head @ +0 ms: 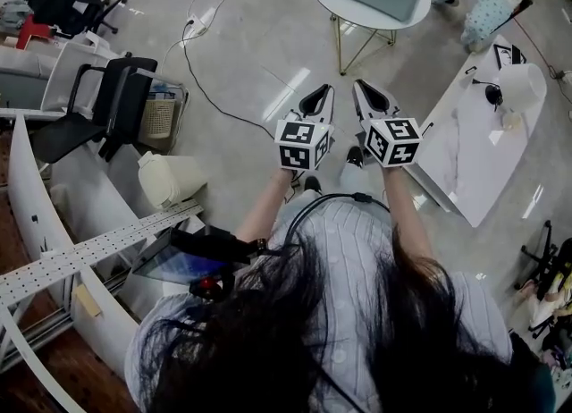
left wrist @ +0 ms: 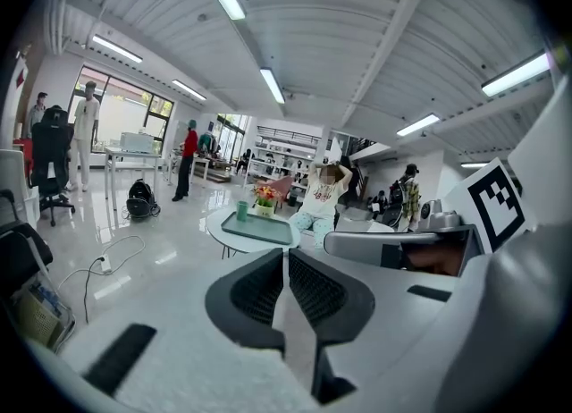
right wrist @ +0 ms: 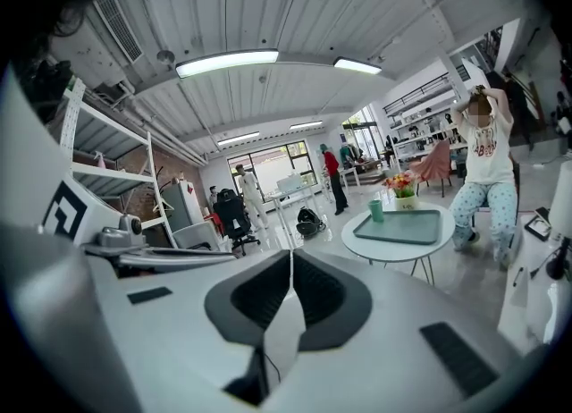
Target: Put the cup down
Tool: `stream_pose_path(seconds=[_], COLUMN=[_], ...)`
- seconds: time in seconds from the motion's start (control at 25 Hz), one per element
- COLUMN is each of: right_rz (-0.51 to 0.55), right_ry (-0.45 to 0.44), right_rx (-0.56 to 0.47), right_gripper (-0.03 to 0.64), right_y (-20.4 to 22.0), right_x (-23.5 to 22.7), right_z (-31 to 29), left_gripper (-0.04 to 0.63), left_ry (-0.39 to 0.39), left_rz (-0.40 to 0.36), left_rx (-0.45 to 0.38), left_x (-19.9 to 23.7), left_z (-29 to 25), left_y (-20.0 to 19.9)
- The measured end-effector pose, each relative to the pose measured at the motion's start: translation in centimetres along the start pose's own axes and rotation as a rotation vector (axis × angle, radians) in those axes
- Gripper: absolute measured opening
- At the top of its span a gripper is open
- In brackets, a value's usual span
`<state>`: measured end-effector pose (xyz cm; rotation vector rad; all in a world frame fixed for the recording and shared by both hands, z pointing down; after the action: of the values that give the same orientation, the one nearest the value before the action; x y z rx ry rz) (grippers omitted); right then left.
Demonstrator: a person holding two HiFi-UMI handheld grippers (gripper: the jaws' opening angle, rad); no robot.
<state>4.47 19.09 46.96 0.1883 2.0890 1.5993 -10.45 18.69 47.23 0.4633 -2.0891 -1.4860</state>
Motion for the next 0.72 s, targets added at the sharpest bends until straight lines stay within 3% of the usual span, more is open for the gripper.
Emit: stream_pose_path(seconds=[0.72], right_rz=[0.029], right_ry=[0.036], right_rx=[0.015], right_gripper=[0.035], right_y=[3.0], right_x=[5.4], right_z=[4.9], left_gripper=[0.018], left_ry=[0.049], left_rz=[0.007], left_rx=[-0.009], left_x=[-1.6], left_z=[6.0], left_y=[2.6])
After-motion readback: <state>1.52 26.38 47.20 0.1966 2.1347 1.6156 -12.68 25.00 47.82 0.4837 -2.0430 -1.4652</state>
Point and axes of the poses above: the fingertips, and each gripper's own axes: z backward along the fingers, x to its left, y out of its underside, the point moved 8 cm from there along z, backward along the fingers, and after that the axes turned 5 degrees about -x, right-handed, at the moved point
